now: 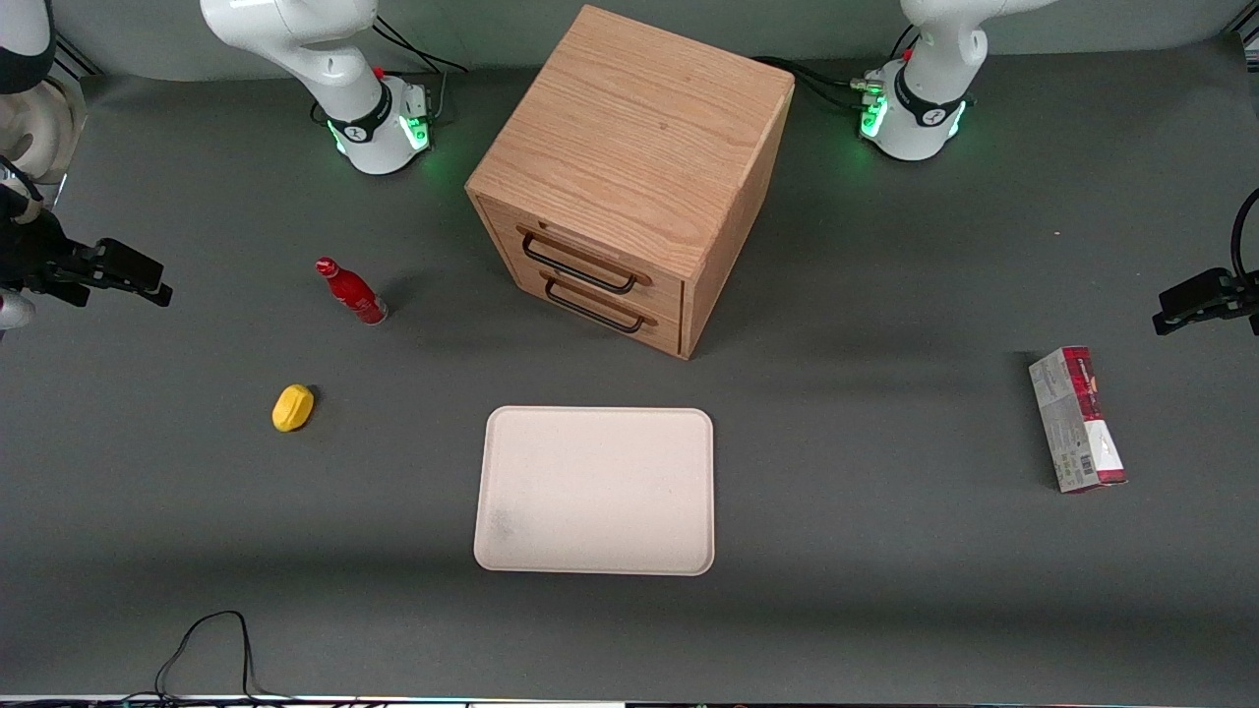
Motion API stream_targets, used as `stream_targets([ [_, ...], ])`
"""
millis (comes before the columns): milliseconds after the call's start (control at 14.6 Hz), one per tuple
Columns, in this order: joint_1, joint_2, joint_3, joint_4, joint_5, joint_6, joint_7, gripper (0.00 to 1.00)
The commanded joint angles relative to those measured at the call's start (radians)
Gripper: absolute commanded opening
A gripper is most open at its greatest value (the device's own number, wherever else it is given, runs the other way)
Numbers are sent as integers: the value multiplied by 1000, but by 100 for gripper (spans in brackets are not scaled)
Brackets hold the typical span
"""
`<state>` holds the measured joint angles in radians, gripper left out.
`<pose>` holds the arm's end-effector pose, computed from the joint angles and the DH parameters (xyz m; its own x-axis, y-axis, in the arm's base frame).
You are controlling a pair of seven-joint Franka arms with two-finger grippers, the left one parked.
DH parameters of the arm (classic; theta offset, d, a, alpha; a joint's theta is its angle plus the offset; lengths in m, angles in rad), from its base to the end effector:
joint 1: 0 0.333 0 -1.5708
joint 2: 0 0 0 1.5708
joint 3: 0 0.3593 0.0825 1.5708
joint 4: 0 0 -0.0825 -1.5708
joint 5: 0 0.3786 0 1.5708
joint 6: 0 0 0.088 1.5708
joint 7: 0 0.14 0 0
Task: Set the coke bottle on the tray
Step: 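Move the right gripper down over the red Coca-Cola bottle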
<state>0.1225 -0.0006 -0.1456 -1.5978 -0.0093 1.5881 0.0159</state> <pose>0.5495 -0.0140 0.6240 0.9992 -0.0388 -0.0090 -0.0387 -0.9992 0.0093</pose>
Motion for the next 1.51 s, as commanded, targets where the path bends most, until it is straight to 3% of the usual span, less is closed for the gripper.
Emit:
stream_targets([
  [0, -14, 21, 9, 35, 22, -14, -17, 100],
  [206, -12, 4, 11, 12, 40, -29, -8, 100],
  [412, -3, -76, 43, -170, 41, -19, -4, 100],
  [549, 3, -189, 63, -395, 41, 126, -5, 100],
  [686, 40, -339, 61, -726, 34, 357, -5, 100],
  [1304, 52, -349, 63, -1099, 23, 748, -7, 100],
  [1441, 51, -349, 58, -1116, -30, 748, -7, 100],
])
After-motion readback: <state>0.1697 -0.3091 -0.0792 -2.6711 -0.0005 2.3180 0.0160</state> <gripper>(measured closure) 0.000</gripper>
